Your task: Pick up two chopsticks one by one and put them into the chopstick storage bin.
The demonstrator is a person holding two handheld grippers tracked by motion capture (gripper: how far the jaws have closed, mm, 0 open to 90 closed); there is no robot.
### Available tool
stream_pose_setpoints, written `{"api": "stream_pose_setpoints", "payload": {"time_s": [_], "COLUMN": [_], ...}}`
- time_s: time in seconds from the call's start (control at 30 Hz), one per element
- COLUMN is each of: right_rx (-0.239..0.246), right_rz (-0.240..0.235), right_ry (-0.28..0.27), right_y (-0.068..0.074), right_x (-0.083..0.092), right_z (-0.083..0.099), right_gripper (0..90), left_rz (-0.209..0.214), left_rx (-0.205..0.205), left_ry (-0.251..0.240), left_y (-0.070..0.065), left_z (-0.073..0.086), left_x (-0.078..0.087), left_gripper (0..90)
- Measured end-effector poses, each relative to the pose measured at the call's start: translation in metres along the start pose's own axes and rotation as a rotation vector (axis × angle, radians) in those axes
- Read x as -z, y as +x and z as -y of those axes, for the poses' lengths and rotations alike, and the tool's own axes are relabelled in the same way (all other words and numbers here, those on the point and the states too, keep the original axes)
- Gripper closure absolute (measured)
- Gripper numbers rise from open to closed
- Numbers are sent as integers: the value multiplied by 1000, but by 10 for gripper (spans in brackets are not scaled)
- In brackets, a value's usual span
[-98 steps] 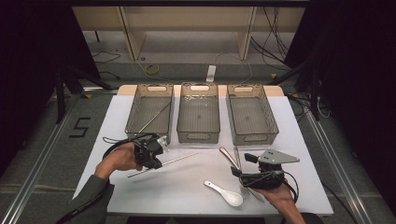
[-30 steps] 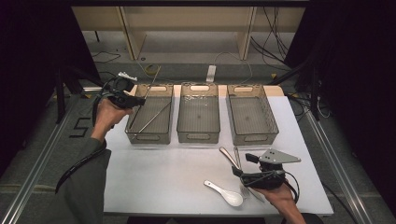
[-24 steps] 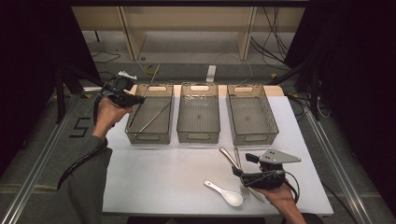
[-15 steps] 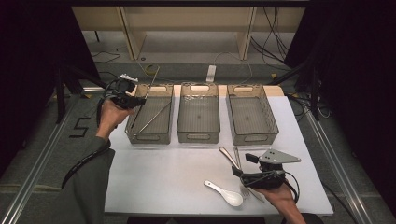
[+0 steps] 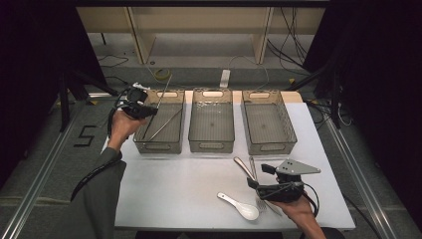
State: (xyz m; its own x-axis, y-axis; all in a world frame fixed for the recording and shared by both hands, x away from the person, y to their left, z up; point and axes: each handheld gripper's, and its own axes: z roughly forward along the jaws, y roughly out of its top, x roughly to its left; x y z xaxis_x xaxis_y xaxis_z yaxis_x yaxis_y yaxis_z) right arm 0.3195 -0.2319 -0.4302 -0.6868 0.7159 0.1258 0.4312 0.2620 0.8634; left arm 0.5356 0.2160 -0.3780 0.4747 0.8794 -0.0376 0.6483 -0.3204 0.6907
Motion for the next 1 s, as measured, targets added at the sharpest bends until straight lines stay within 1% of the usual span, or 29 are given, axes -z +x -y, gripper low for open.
{"api": "stream_pose_setpoints", "payload": {"time_s": [0.07, 0.2, 0.27, 0.33, 0.37, 0.43, 0.47, 0.5, 0.53, 0.63, 0.7, 0.8, 0.83, 0.9, 0.93, 1.0], "right_rx": [0, 1, 0, -1, -1, 0, -2, 1, 1, 1, -2, 0, -1, -1, -1, -1], "right_rz": [1, 0, 0, 1, 2, 2, 2, 2, 1, 3, 5, 6, 6, 7, 6, 5], "right_ry": [3, 2, 3, -1, 0, 0, 0, 2, 1, 3, 2, -1, -2, 0, 1, 5], "right_y": [0, 1, 0, 0, 0, 0, 0, 0, 0, 0, 0, 0, 0, -1, -1, 0], "right_x": [0, -1, 0, 0, 0, 0, 0, 0, 0, 0, 0, 1, 1, 1, 1, 0], "right_z": [0, 0, 0, 0, 0, 0, 0, 0, 0, 0, 0, 0, 0, 0, 1, 1], "right_gripper": [275, 275, 275, 275, 275, 275, 275, 275, 275, 275, 275, 275, 275, 275, 275, 275], "left_rz": [0, -6, -8, -11, -4, -9, -13, -18, -20, -9, 8, 20, 15, 29, 31, 52], "left_rx": [-1, 19, 13, 15, 22, 13, 12, 13, 18, 27, 22, 27, 28, 40, 43, 53], "left_ry": [4, 9, 14, 15, 20, 27, 15, 5, -1, -21, -22, -29, -45, -72, -78, -107], "left_y": [1, 3, 4, 4, 4, 4, 3, 4, 4, 1, -3, -9, -11, -15, -16, -21], "left_z": [2, 7, 8, 9, 10, 12, 13, 14, 14, 15, 15, 17, 20, 25, 27, 35], "left_x": [-1, -6, -7, -8, -10, -11, -12, -11, -10, -5, 1, 11, 16, 26, 30, 38], "left_gripper": [849, 848, 846, 841, 840, 836, 834, 819, 777, 696, 634, 523, 499, 448, 424, 392]}}
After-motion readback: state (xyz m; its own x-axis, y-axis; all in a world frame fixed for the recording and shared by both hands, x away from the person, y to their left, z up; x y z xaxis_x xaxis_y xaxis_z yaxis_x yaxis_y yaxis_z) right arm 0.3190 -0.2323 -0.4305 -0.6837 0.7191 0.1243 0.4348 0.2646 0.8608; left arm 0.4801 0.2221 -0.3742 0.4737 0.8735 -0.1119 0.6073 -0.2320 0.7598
